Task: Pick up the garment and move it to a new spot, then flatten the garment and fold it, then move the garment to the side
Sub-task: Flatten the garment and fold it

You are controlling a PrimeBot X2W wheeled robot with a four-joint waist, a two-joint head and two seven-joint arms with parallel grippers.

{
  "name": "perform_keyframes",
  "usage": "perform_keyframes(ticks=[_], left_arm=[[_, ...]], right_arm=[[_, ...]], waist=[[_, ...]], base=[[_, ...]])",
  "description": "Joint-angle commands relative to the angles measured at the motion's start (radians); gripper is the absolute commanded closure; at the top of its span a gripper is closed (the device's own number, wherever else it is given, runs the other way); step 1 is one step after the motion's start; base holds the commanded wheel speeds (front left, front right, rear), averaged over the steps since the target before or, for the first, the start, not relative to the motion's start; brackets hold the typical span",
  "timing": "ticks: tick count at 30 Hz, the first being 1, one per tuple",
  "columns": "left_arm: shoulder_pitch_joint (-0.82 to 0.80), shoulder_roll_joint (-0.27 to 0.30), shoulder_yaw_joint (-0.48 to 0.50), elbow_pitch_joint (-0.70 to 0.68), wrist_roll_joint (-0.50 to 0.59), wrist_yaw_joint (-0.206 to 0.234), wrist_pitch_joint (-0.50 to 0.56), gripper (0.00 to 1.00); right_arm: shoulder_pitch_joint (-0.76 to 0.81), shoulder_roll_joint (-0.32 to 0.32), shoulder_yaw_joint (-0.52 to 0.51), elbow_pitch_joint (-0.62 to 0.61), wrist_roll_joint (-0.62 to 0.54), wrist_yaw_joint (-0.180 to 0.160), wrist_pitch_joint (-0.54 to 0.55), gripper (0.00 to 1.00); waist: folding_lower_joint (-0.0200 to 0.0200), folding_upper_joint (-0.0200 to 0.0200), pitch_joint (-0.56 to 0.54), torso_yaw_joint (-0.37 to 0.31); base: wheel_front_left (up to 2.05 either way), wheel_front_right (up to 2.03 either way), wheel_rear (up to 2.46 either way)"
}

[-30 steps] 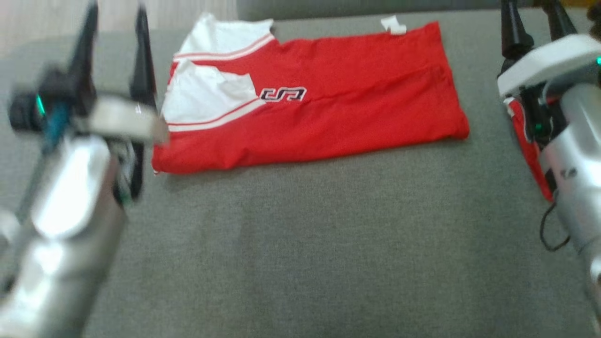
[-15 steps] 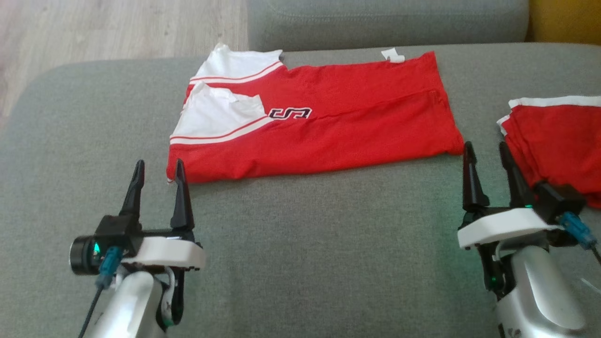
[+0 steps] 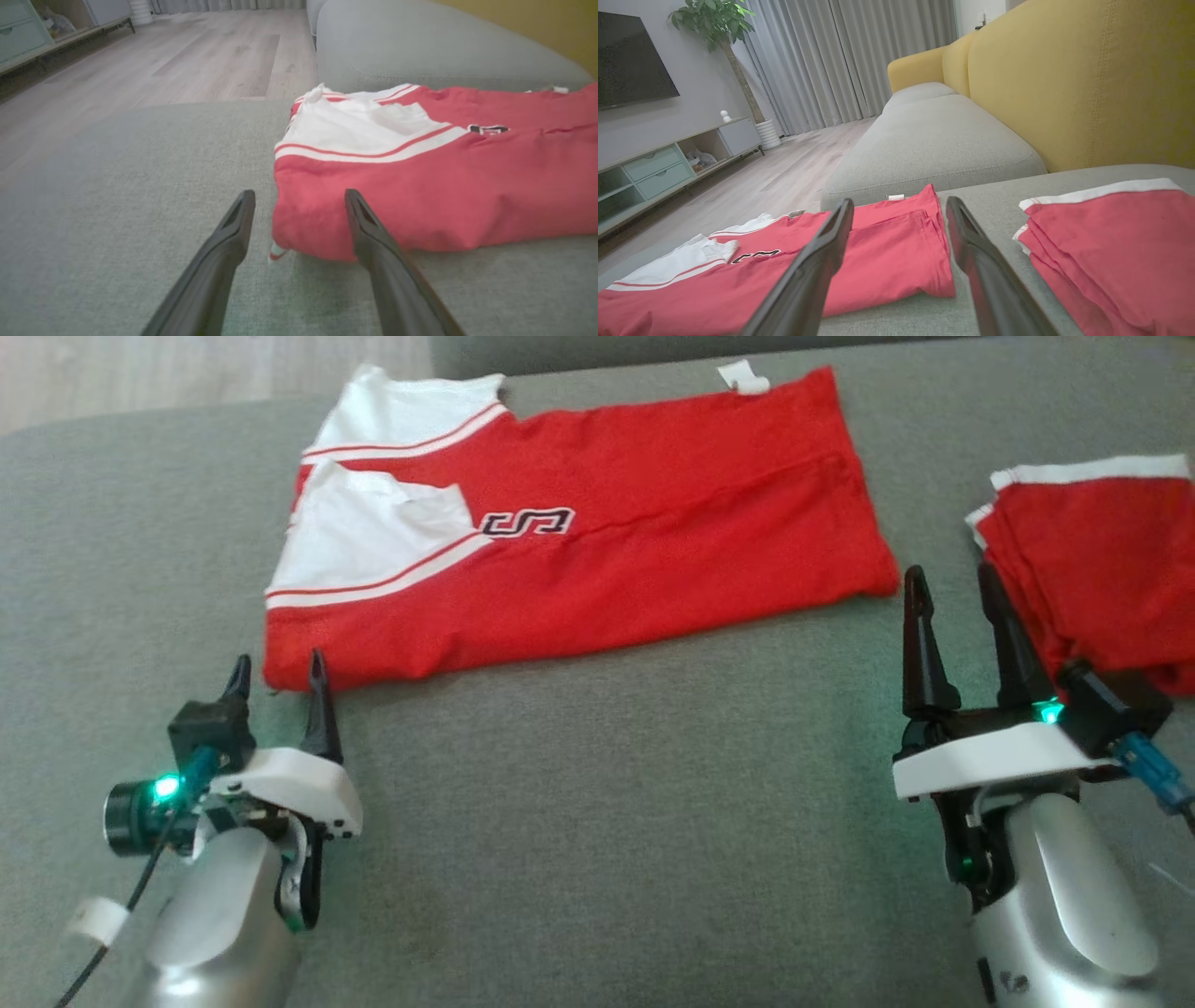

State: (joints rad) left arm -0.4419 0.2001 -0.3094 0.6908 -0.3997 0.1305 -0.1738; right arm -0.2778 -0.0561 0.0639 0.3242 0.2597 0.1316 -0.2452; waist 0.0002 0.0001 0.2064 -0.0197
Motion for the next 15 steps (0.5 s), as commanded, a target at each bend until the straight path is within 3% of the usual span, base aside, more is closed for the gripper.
perform_keyframes(ticks=[1,9,10,11,12,15], left_arm=[[-0.047,0.033,0.039,0.009,-0.006,-0.004,0.008,0.00],[-0.094,0.036,0.059,0.164,-0.040,0.015,0.084,0.00],[-0.098,0.036,0.058,0.175,-0.043,0.011,0.087,0.29],[-0.102,0.035,0.057,0.183,-0.044,0.007,0.085,0.89],[-0.106,0.034,0.055,0.186,-0.044,0.001,0.075,1.00],[-0.125,0.032,0.053,0.170,-0.039,-0.010,0.008,1.00]], right_arm=[[-0.024,0.006,0.030,-0.036,0.006,-0.001,0.000,0.00],[-0.019,0.006,0.045,-0.044,0.013,-0.001,0.000,0.00],[-0.019,0.006,0.046,-0.043,0.012,-0.001,0.005,0.00],[-0.019,0.006,0.047,-0.041,0.008,-0.001,0.012,0.00],[-0.021,0.006,0.048,-0.037,0.001,-0.001,0.022,0.00],[-0.033,0.006,0.036,-0.010,-0.023,-0.001,0.072,0.00]], waist=[[-0.0002,-0.0001,0.014,-0.020],[-0.0002,-0.0001,0.020,-0.048],[-0.0002,-0.0001,0.020,-0.048],[-0.0002,-0.0001,0.019,-0.048],[-0.0002,-0.0001,0.018,-0.046],[-0.0002,-0.0001,0.014,-0.035]], base=[[0.00,0.00,0.00],[0.00,0.00,0.00],[0.00,0.00,0.00],[0.00,0.00,0.00],[0.00,0.00,0.00],[0.00,0.00,0.00]])
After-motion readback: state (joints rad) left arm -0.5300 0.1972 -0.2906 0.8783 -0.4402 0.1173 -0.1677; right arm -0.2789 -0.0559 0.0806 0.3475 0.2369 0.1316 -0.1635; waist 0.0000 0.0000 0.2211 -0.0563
